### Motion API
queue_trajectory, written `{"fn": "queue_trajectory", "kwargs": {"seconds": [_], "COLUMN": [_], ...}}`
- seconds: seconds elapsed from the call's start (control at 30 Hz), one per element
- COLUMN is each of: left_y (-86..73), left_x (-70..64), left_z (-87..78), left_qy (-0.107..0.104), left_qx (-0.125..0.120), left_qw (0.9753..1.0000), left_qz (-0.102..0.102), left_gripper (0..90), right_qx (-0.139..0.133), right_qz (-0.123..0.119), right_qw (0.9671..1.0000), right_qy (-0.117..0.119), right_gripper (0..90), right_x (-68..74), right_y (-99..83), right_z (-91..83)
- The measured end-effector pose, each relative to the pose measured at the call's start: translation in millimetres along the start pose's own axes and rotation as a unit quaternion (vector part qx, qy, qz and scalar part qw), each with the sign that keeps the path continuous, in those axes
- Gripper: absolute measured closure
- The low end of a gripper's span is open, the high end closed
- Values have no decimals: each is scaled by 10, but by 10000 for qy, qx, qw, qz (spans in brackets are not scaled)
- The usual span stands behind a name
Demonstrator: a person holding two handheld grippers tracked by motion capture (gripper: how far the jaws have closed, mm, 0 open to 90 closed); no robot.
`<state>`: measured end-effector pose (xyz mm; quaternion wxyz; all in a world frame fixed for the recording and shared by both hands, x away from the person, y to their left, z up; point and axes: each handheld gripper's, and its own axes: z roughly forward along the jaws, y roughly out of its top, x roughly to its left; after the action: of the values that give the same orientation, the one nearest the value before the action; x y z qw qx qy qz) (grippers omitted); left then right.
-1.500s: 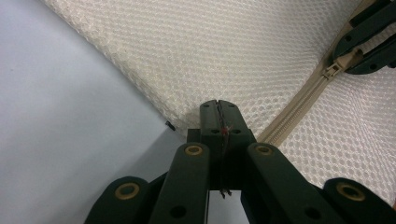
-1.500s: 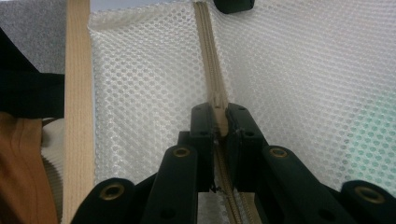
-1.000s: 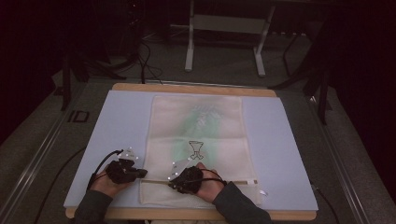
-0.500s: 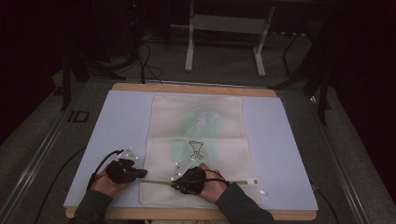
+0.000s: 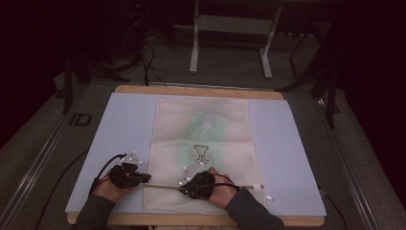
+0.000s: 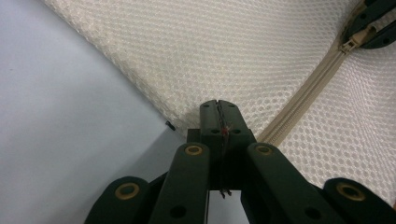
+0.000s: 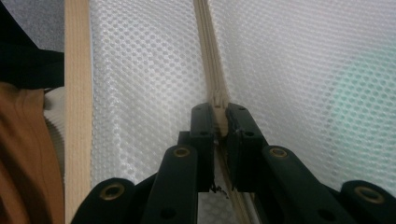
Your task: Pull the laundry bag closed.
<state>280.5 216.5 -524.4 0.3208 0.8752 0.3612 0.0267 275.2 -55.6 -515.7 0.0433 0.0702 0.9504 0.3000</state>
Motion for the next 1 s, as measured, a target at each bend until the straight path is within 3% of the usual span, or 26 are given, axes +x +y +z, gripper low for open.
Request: {"fn": "queue_trajectory", "kwargs": {"seconds": [1.0], "left_y": [0], "left_x": [1], "left_z": [0], "left_qy": [0], "left_qx": [4], "left_qw": [10000], "left_qz": [9], "left_gripper": [900], "right_qx": [90], "right_qz": [46], "right_qw": [9999], "right_qy": [-95], "right_gripper": [824], "right_x": [-11], "right_y": [-132], "right_z": [-111]}}
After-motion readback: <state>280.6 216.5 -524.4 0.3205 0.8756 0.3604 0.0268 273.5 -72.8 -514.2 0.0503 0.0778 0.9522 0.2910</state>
